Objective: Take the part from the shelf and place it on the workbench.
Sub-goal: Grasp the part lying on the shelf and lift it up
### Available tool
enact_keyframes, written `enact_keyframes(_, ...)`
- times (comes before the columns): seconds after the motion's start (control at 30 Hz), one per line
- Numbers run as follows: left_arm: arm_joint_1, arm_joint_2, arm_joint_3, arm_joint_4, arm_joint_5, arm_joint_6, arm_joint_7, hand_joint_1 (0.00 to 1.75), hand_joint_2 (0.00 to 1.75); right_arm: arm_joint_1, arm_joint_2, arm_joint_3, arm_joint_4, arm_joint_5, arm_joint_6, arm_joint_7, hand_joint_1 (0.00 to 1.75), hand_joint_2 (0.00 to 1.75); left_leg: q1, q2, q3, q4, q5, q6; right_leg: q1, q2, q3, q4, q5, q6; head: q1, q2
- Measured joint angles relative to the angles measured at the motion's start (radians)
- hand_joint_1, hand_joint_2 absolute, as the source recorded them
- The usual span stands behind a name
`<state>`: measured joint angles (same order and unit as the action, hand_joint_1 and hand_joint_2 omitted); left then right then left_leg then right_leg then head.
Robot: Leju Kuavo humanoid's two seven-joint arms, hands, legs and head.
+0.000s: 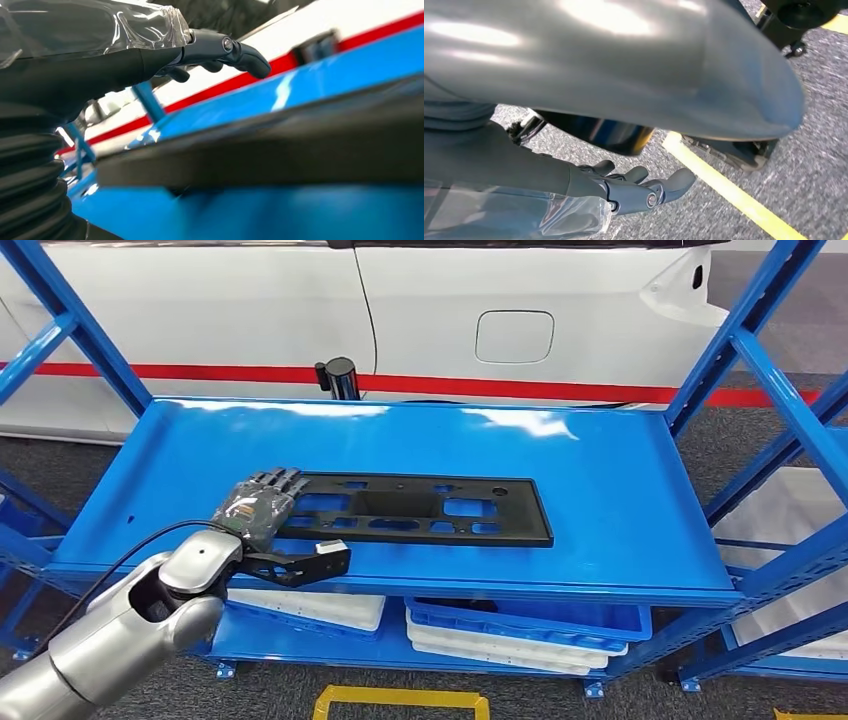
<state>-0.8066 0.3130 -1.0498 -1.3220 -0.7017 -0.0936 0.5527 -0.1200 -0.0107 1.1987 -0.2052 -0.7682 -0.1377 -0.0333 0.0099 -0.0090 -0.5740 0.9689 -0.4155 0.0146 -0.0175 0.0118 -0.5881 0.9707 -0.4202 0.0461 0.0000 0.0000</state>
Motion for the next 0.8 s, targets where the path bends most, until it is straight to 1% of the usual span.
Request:
enact_keyframes(0.03, 0.001, 0.002, 0.003, 0.008, 0.002, 0.002, 0.001, 0.00, 1.75, 0.000, 0.000, 0.000, 0.000, 0.001, 0.000, 0.001, 0.00, 0.00, 0.000, 0.000, 0.000, -0.002, 0.003, 0.007, -0.002, 0.000, -0.001, 0.002, -0.002, 0.005, 0.000, 0.000)
enact_keyframes(0.07, 0.001, 0.004, 0.007, 0.015, 0.004, 0.003, 0.001, 0.00, 1.75, 0.000, 0.000, 0.000, 0.000, 0.002, 0.000, 0.001, 0.00, 0.00, 0.000, 0.000, 0.002, -0.004, 0.005, 0.015, -0.003, -0.001, -0.005, 0.015, -0.012, 0.009, 0.000, 0.000)
enact_keyframes(0.1, 0.000, 0.004, 0.010, 0.021, 0.005, 0.004, 0.001, 0.00, 1.75, 0.000, 0.000, 0.000, 0.000, 0.003, 0.000, 0.001, 0.00, 0.00, 0.000, 0.001, 0.003, -0.007, 0.008, 0.023, -0.004, -0.002, -0.020, 0.050, -0.034, 0.011, 0.001, 0.000)
enact_keyframes(0.13, 0.000, 0.005, 0.013, 0.028, 0.006, 0.006, 0.001, 0.00, 1.75, 0.000, 0.000, 0.001, 0.000, 0.003, 0.000, 0.001, 0.00, 0.00, -0.001, 0.002, 0.004, -0.008, 0.009, 0.029, -0.004, -0.003, -0.046, 0.107, -0.065, 0.011, 0.002, 0.000)
enact_keyframes(0.17, 0.000, 0.005, 0.014, 0.034, 0.009, 0.009, 0.001, 0.00, 1.75, 0.000, 0.000, 0.001, 0.000, 0.004, 0.000, 0.001, 0.00, 0.00, -0.003, 0.002, 0.004, -0.008, 0.008, 0.033, -0.003, -0.004, -0.079, 0.180, -0.099, 0.011, 0.002, 0.000)
enact_keyframes(0.2, 0.002, 0.005, 0.016, 0.041, 0.013, 0.014, 0.001, 0.00, 1.75, 0.000, 0.000, 0.001, 0.000, 0.004, 0.000, 0.001, 0.00, 0.00, -0.006, 0.003, 0.004, -0.008, 0.008, 0.036, -0.002, -0.004, -0.113, 0.251, -0.127, 0.011, 0.003, 0.000)
enact_keyframes(0.23, 0.004, 0.005, 0.017, 0.048, 0.017, 0.023, 0.000, 0.00, 1.75, 0.000, 0.000, 0.001, 0.000, 0.005, 0.000, 0.000, 0.00, 0.00, -0.010, 0.004, 0.004, -0.007, 0.008, 0.038, -0.001, -0.004, -0.135, 0.296, -0.138, 0.009, 0.003, 0.000)
enact_keyframes(0.27, 0.005, 0.006, 0.019, 0.056, 0.020, 0.037, -0.003, 0.00, 1.75, 0.001, 0.000, 0.001, 0.000, 0.006, 0.000, 0.000, 0.00, 0.00, -0.013, 0.003, 0.005, -0.007, 0.008, 0.038, 0.000, -0.004, -0.139, 0.303, -0.131, 0.006, 0.003, 0.000)
enact_keyframes(0.3, 0.006, 0.007, 0.022, 0.065, 0.021, 0.054, -0.009, 0.00, 1.75, 0.001, 0.000, 0.001, 0.000, 0.008, 0.000, 0.000, 0.00, 0.00, -0.016, 0.003, 0.006, -0.007, 0.008, 0.038, 0.002, -0.004, -0.121, 0.267, -0.105, 0.002, 0.003, 0.000)
enact_keyframes(0.33, 0.006, 0.008, 0.025, 0.074, 0.019, 0.076, -0.018, 0.00, 1.75, 0.000, -0.001, 0.001, 0.000, 0.011, 0.000, 0.000, 0.00, 0.00, -0.017, 0.003, 0.007, -0.007, 0.007, 0.038, 0.005, -0.004, -0.087, 0.199, -0.070, -0.004, 0.003, 0.000)
enact_keyframes(0.37, 0.007, 0.010, 0.029, 0.083, 0.015, 0.101, -0.029, 0.00, 1.75, 0.000, -0.001, 0.001, 0.000, 0.013, 0.000, 0.000, 0.00, 0.00, -0.019, 0.003, 0.008, -0.007, 0.007, 0.037, 0.008, -0.004, -0.049, 0.122, -0.042, -0.011, 0.003, 0.000)
enact_keyframes(0.4, 0.008, 0.013, 0.033, 0.091, 0.011, 0.124, -0.037, 0.00, 1.75, -0.001, -0.002, 0.001, 0.000, 0.015, 0.000, 0.000, 0.00, 0.00, -0.021, 0.003, 0.007, -0.006, 0.006, 0.036, 0.011, -0.005, -0.020, 0.060, -0.021, -0.016, 0.003, 0.000)
enact_keyframes(0.43, 0.008, 0.016, 0.039, 0.098, 0.006, 0.147, -0.045, 0.00, 1.75, -0.001, -0.003, 0.001, 0.000, 0.016, 0.000, 0.000, 0.00, 0.00, -0.022, 0.003, 0.005, -0.005, 0.005, 0.034, 0.014, -0.005, -0.002, 0.022, -0.012, -0.019, 0.003, 0.000)
enact_keyframes(0.47, 0.009, 0.019, 0.043, 0.105, 0.001, 0.166, -0.050, 0.00, 1.75, -0.001, -0.003, 0.001, 0.000, 0.017, 0.000, 0.000, 0.00, 0.00, -0.022, 0.003, 0.004, -0.005, 0.005, 0.031, 0.017, -0.006, 0.003, 0.009, -0.012, -0.021, 0.002, 0.000)
enact_keyframes(0.5, 0.010, 0.022, 0.046, 0.112, -0.002, 0.180, -0.054, 0.00, 1.75, 0.000, -0.003, 0.002, 0.000, 0.017, 0.000, 0.000, 0.00, 0.00, -0.023, 0.003, 0.003, -0.005, 0.006, 0.027, 0.018, -0.006, 0.002, 0.007, -0.009, -0.023, 0.002, 0.000)
enact_keyframes(0.53, 0.010, 0.024, 0.050, 0.118, -0.005, 0.191, -0.058, 0.00, 1.75, 0.001, -0.003, 0.002, 0.000, 0.017, 0.000, 0.000, 0.00, 0.00, -0.020, 0.003, 0.001, -0.005, 0.003, 0.022, 0.017, -0.007, 0.002, 0.005, -0.007, -0.027, 0.002, 0.000)
enact_keyframes(0.57, 0.010, 0.025, 0.053, 0.122, -0.006, 0.197, -0.060, 0.00, 1.75, 0.000, -0.004, 0.002, 0.000, 0.018, 0.000, 0.000, 0.00, 0.00, -0.019, 0.003, -0.004, 0.005, -0.005, 0.016, 0.015, -0.008, 0.002, 0.003, -0.005, -0.031, 0.002, 0.000)
enact_keyframes(0.6, 0.010, 0.027, 0.056, 0.126, -0.007, 0.200, -0.062, 0.00, 1.75, -0.001, -0.004, 0.002, 0.000, 0.019, 0.000, 0.000, 0.00, 0.00, -0.017, 0.003, -0.017, 0.033, -0.024, 0.010, 0.013, -0.008, 0.002, 0.000, -0.002, -0.035, 0.001, 0.000)
enact_keyframes(0.63, 0.010, 0.028, 0.059, 0.130, -0.008, 0.199, -0.062, 0.00, 1.75, -0.002, -0.003, 0.002, 0.000, 0.021, 0.000, 0.000, 0.00, 0.00, -0.014, 0.003, -0.040, 0.084, -0.052, 0.004, 0.011, -0.009, 0.002, -0.001, -0.001, -0.038, 0.001, 0.000)
enact_keyframes(0.7, 0.011, 0.029, 0.061, 0.138, -0.009, 0.196, -0.062, 0.00, 1.75, -0.003, -0.003, 0.002, 0.000, 0.022, 0.000, 0.001, 0.00, 0.00, -0.008, 0.003, -0.107, 0.231, -0.115, -0.006, 0.010, -0.008, 0.001, -0.001, 0.000, -0.040, -0.001, 0.000)
enact_keyframes(0.73, 0.012, 0.029, 0.061, 0.143, -0.009, 0.193, -0.062, 0.00, 1.75, -0.002, -0.003, 0.002, 0.000, 0.022, 0.000, 0.001, 0.00, 0.00, -0.005, 0.003, -0.134, 0.287, -0.132, -0.010, 0.010, -0.008, 0.001, -0.001, 0.000, -0.040, -0.001, 0.000)
enact_keyframes(0.77, 0.012, 0.029, 0.061, 0.147, -0.009, 0.191, -0.062, 0.00, 1.75, -0.001, -0.003, 0.002, 0.000, 0.022, 0.000, 0.002, 0.00, 0.00, -0.002, 0.003, -0.144, 0.307, -0.131, -0.013, 0.010, -0.008, 0.001, -0.001, 0.000, -0.040, -0.001, 0.000)
enact_keyframes(0.8, 0.012, 0.029, 0.061, 0.150, -0.010, 0.191, -0.062, 0.00, 1.75, -0.001, -0.003, 0.002, 0.000, 0.022, 0.000, 0.002, 0.00, 0.00, 0.001, 0.003, -0.130, 0.277, -0.109, -0.016, 0.009, -0.008, 0.002, -0.001, 0.000, -0.040, -0.002, 0.000)
